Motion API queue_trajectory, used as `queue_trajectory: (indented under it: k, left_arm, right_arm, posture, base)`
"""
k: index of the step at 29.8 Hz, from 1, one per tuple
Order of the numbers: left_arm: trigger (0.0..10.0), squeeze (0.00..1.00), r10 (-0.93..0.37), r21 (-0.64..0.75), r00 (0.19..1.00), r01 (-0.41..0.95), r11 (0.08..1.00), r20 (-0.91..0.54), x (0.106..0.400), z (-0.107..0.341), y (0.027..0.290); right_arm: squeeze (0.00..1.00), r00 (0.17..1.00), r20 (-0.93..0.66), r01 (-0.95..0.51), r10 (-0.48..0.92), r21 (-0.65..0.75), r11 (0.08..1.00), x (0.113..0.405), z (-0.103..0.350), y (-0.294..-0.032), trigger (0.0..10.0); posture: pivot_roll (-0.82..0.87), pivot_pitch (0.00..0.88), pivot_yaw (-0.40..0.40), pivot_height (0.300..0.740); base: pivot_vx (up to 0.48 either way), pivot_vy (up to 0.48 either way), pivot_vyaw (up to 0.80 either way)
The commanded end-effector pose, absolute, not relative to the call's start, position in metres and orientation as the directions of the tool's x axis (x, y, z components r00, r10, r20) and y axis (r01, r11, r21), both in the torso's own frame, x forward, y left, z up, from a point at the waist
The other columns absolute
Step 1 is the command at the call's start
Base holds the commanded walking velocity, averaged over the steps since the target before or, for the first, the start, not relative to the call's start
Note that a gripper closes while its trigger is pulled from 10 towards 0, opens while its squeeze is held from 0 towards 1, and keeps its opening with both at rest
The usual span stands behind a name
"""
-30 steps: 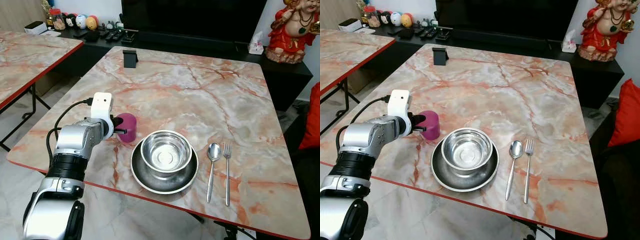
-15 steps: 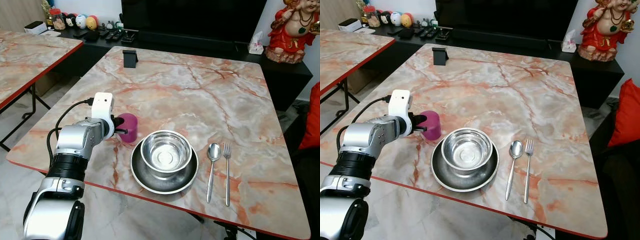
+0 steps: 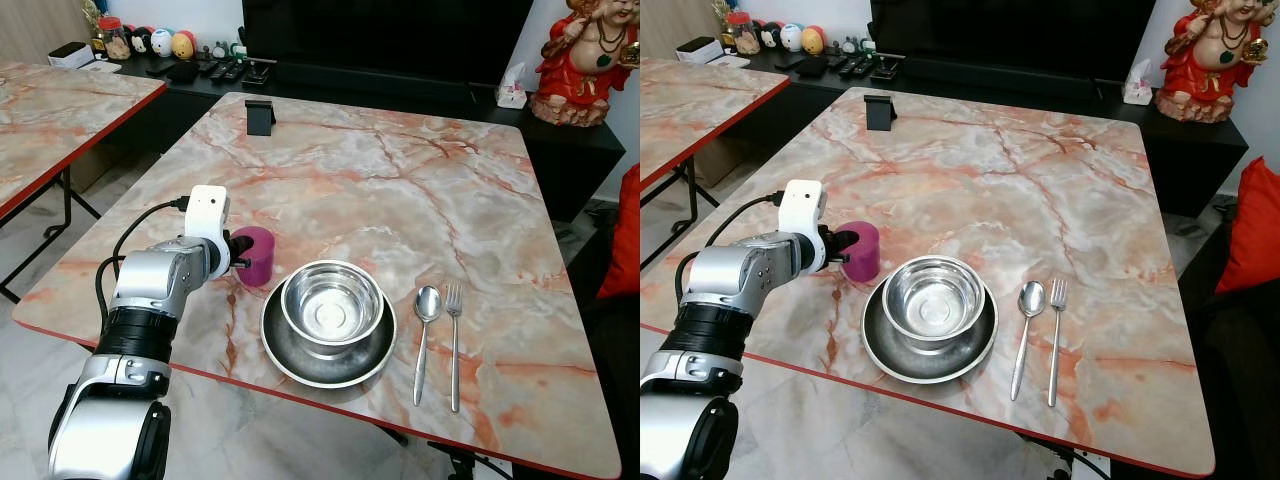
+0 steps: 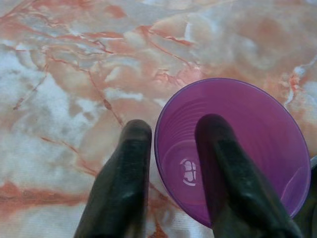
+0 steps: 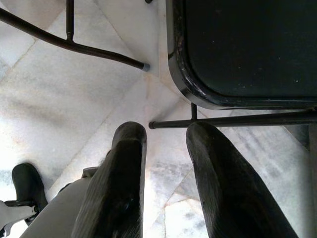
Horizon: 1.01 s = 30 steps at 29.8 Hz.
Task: Setting the table
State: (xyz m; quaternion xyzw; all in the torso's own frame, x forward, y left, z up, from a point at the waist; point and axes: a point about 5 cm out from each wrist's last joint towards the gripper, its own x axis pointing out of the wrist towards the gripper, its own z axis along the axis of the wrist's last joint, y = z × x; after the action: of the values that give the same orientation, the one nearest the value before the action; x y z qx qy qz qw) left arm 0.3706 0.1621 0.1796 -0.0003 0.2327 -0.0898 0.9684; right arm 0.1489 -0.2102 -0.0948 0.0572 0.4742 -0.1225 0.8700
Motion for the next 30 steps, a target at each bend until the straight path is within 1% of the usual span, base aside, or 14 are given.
queue_trajectory:
  k: [1,11,13,14,15,16,17,21,23,25,26,28,29,30]
  left_arm:
    - [10.0,0.00,-0.176,-0.042,0.901,0.174,0.984,-0.395,0.374,0.191,0.159]
    - [10.0,0.00,-0.188,-0.041,0.933,0.184,0.982,-0.308,0.378,0.207,0.158]
    - [10.0,0.00,-0.201,-0.040,0.951,0.197,0.980,-0.236,0.378,0.215,0.158]
    - [10.0,0.00,-0.189,-0.013,0.961,0.191,0.982,-0.200,0.378,0.219,0.161]
    - [10.0,0.00,-0.166,0.037,0.981,0.171,0.985,-0.101,0.378,0.228,0.168]
    - [10.0,0.00,-0.156,0.050,0.985,0.160,0.986,-0.073,0.377,0.230,0.171]
    - [10.0,0.00,-0.127,0.101,0.991,0.124,0.987,0.029,0.374,0.237,0.177]
    - [10.0,0.00,-0.101,0.180,0.979,0.069,0.981,0.179,0.364,0.239,0.179]
    - [10.0,0.00,-0.025,0.213,0.960,-0.036,0.976,0.278,0.352,0.229,0.183]
    - [10.0,0.00,-0.011,0.218,0.958,-0.055,0.974,0.287,0.350,0.226,0.184]
    - [10.0,0.00,0.049,0.167,0.954,-0.103,0.981,0.296,0.346,0.220,0.188]
    - [10.0,0.00,0.080,0.149,0.951,-0.130,0.980,0.299,0.344,0.217,0.192]
    - [10.0,0.00,0.099,0.153,0.947,-0.151,0.977,0.305,0.342,0.215,0.194]
    - [10.0,0.00,0.105,0.199,0.939,-0.177,0.964,0.326,0.337,0.210,0.195]
  right_arm:
    - [0.00,0.513,-0.844,0.269,-0.159,-0.018,0.963,0.146,-0.096,-0.210,10.0]
    - [0.00,0.511,-0.846,0.265,-0.154,-0.016,0.964,0.146,-0.096,-0.210,10.0]
    - [0.00,0.511,-0.846,0.265,-0.152,-0.014,0.964,0.146,-0.096,-0.210,10.0]
    - [0.00,0.511,-0.846,0.265,-0.152,-0.013,0.964,0.146,-0.096,-0.210,10.0]
    - [0.00,0.511,-0.846,0.267,-0.152,-0.012,0.964,0.146,-0.096,-0.209,10.0]
    - [0.00,0.511,-0.846,0.267,-0.152,-0.012,0.964,0.146,-0.096,-0.209,10.0]
    - [0.00,0.511,-0.846,0.267,-0.152,-0.012,0.963,0.146,-0.096,-0.209,10.0]
    - [0.00,0.513,-0.845,0.269,-0.153,-0.012,0.963,0.146,-0.096,-0.209,10.0]
    - [0.00,0.518,-0.840,0.277,-0.158,-0.011,0.961,0.146,-0.096,-0.210,10.0]
    - [0.00,0.520,-0.839,0.279,-0.160,-0.010,0.960,0.146,-0.096,-0.210,10.0]
    - [0.00,0.521,-0.839,0.280,-0.161,-0.010,0.960,0.146,-0.096,-0.210,10.0]
    - [0.00,0.520,-0.839,0.280,-0.161,-0.011,0.960,0.146,-0.096,-0.210,10.0]
    - [0.00,0.520,-0.839,0.280,-0.162,-0.012,0.960,0.146,-0.096,-0.210,10.0]
    - [0.00,0.521,-0.838,0.281,-0.163,-0.012,0.960,0.146,-0.096,-0.210,10.0]
  posture:
    - [0.03,0.000,-0.025,0.740]
    - [0.03,0.000,-0.026,0.740]
    - [0.02,0.000,-0.025,0.740]
    - [0.02,0.000,-0.024,0.740]
    - [0.02,0.000,-0.024,0.740]
    - [0.02,0.000,-0.024,0.740]
    - [0.02,0.000,-0.024,0.740]
    - [0.03,0.000,-0.026,0.740]
    - [0.03,0.000,-0.025,0.740]
    - [0.03,0.000,-0.025,0.740]
    - [0.03,0.000,-0.025,0.740]
    - [0.03,0.000,-0.026,0.740]
    - [0.03,0.000,-0.026,0.740]
    - [0.03,0.000,-0.026,0.740]
  base:
    - [0.000,0.000,0.00]
    - [0.000,0.000,0.00]
    - [0.000,0.000,0.00]
    - [0.000,0.000,0.00]
    - [0.000,0.000,0.00]
    - [0.000,0.000,0.00]
    - [0.000,0.000,0.00]
    - [0.000,0.000,0.00]
    - [0.000,0.000,0.00]
    - [0.000,0.000,0.00]
    - [0.000,0.000,0.00]
    - [0.000,0.000,0.00]
    - [0.000,0.000,0.00]
    - [0.000,0.000,0.00]
